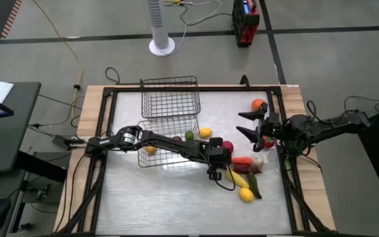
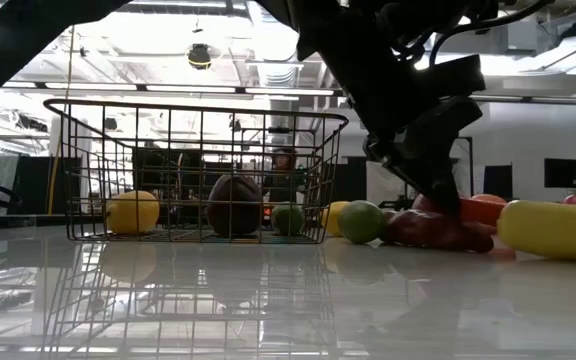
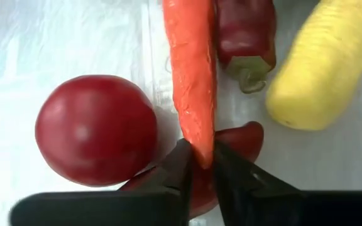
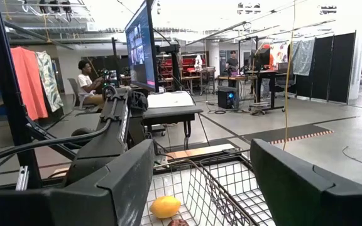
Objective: Sort produce into baskets
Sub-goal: Put the carrot into the black wire basket
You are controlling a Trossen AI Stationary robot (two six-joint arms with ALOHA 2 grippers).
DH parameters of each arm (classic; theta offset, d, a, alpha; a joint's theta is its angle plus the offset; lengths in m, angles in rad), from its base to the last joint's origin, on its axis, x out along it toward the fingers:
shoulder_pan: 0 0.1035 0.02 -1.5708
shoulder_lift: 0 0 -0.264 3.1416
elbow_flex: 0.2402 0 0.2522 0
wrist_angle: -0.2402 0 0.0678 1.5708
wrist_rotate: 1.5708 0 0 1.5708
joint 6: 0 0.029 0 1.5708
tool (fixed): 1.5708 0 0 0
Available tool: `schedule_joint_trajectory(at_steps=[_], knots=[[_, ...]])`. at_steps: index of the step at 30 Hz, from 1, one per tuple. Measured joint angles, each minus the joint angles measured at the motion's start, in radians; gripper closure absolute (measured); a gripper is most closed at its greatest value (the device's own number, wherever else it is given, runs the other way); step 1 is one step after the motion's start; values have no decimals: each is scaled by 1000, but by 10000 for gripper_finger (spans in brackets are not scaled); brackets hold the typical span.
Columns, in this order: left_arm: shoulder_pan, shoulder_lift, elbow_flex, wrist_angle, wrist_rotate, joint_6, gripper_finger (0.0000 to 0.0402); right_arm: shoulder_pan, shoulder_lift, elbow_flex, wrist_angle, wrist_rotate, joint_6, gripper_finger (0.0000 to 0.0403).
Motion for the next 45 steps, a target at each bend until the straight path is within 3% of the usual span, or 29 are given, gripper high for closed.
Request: schedule_joint_trajectory(at_steps=[5, 23, 32, 37, 45], knots=[[0, 0, 1, 0, -1, 20, 396, 0, 0, 0, 0, 0, -3, 111], [0, -63, 9, 4, -70, 104, 401, 1, 0, 0, -15, 0, -3, 111], [0, -169, 104, -221, -129, 118, 401, 1, -9, 0, -15, 0, -15, 111], [2, -237, 105, -365, -192, 117, 401, 1, -8, 0, -20, -2, -15, 111], [13, -334, 102, -556, -196, 28, 401, 1, -9, 0, -29, -3, -18, 111]])
